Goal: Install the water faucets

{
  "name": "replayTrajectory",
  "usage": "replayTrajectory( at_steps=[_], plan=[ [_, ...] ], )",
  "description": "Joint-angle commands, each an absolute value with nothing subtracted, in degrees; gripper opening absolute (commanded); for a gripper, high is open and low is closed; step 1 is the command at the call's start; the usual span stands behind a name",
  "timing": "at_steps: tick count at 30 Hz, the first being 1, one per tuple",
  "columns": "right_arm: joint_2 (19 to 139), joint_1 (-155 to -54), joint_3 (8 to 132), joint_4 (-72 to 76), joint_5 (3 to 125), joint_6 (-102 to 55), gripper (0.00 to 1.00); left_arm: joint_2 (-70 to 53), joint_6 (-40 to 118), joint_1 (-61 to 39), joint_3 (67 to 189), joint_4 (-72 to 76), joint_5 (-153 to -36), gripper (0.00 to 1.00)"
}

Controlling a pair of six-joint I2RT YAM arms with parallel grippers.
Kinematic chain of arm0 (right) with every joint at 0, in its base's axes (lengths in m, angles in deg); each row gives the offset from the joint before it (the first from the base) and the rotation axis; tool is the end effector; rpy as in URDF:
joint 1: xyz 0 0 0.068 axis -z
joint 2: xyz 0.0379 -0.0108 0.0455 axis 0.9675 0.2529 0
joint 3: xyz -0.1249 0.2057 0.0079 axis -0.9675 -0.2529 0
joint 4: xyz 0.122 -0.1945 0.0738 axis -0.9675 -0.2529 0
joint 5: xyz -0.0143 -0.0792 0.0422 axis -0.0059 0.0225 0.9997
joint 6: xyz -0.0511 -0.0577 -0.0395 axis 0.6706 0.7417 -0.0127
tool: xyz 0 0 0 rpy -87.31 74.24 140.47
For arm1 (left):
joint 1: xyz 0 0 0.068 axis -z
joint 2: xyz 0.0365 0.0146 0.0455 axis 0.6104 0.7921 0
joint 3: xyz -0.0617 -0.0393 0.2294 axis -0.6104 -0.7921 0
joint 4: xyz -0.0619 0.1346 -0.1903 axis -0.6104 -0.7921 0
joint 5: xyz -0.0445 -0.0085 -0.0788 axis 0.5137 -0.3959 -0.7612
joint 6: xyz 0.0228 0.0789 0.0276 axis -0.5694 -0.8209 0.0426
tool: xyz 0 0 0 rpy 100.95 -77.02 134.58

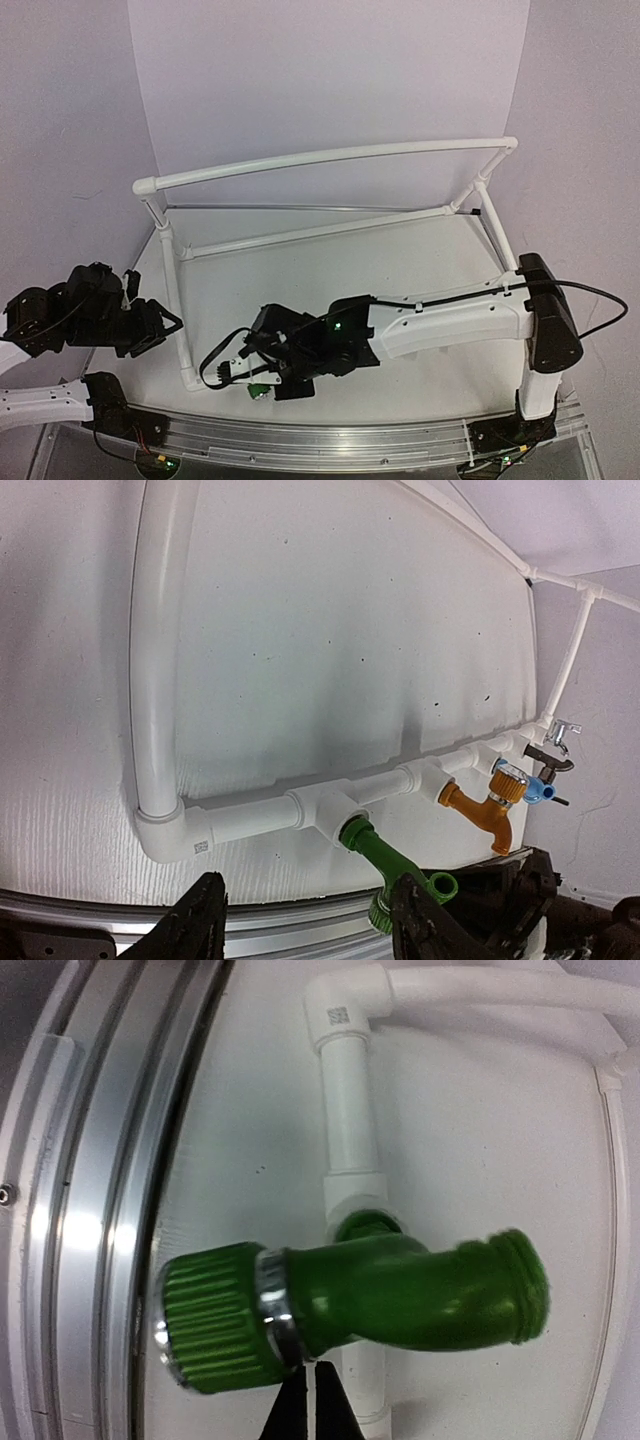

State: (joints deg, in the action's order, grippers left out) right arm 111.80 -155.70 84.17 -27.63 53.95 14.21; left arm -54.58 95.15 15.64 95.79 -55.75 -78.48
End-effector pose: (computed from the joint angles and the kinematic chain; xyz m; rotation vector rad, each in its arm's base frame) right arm 0.0757 0.4232 0.1669 -2.0826 1.4447 0.2876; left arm 0.0877 -0.1002 0.2208 -0.3830 2.4899 -0.8238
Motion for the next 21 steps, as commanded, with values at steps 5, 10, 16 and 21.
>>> replayTrajectory(
  at_steps=[5, 10, 16, 21],
  plan=[
    [113.67, -161.4, 86.62, -24.05, 53.28, 11.14, 0.04, -55.87, 94.73, 15.82, 97.84, -56.45, -76.93, 0.57],
    [118.59, -162.42, 92.04, -22.21, 44.96, 9.61, 0.03, -56.34, 95.04, 15.81, 97.87, -56.78, -76.97, 0.57],
    [122.58, -162.36, 97.14, -22.21, 38.67, 9.86, 0.03, -57.71, 95.55, 15.82, 97.96, -57.59, -76.84, 0.57],
    [123.42, -162.21, 100.1, -22.17, 35.87, 11.07, 0.03, -57.74, 95.61, 15.82, 97.41, -57.41, -76.79, 0.57]
  ],
)
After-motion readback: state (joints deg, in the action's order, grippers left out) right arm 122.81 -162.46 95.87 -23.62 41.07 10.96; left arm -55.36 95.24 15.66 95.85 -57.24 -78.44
